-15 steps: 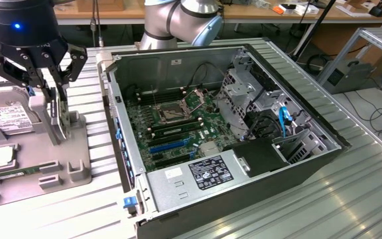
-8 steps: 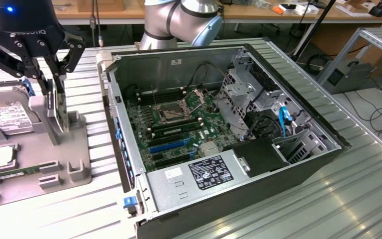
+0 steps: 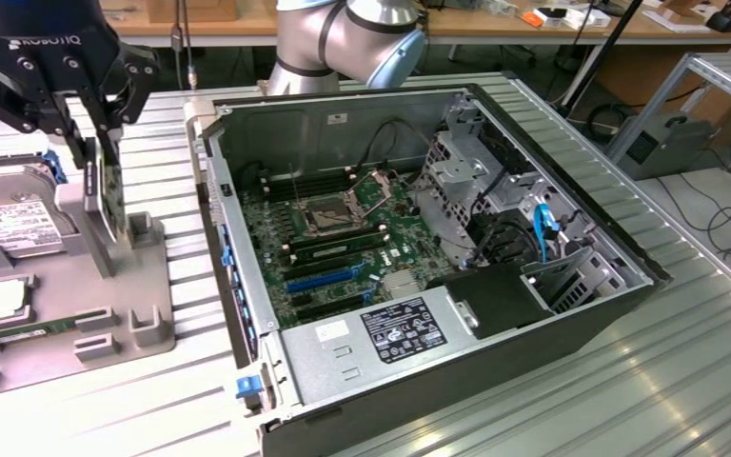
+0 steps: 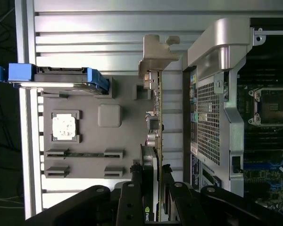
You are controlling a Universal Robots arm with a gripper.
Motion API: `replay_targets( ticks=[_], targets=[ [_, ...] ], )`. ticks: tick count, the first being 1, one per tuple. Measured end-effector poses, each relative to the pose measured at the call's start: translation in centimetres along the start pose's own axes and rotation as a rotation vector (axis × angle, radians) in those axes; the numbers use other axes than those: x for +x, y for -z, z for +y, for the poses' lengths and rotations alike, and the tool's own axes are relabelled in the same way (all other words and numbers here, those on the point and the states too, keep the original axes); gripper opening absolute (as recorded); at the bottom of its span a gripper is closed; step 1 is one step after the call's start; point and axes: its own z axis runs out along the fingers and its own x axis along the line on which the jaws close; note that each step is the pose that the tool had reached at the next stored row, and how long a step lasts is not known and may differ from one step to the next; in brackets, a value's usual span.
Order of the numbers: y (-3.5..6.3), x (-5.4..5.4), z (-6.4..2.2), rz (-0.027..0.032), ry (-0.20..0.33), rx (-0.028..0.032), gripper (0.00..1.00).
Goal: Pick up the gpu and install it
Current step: 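Pick up the gpu and move the gpu toward the slot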
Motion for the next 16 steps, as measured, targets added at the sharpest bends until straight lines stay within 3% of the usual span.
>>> replay_targets(
  ticks=[16],
  targets=[
    [2.15, -0.1, 0.05, 0.0000, 0.000, -0.0026, 0.27]
  ],
)
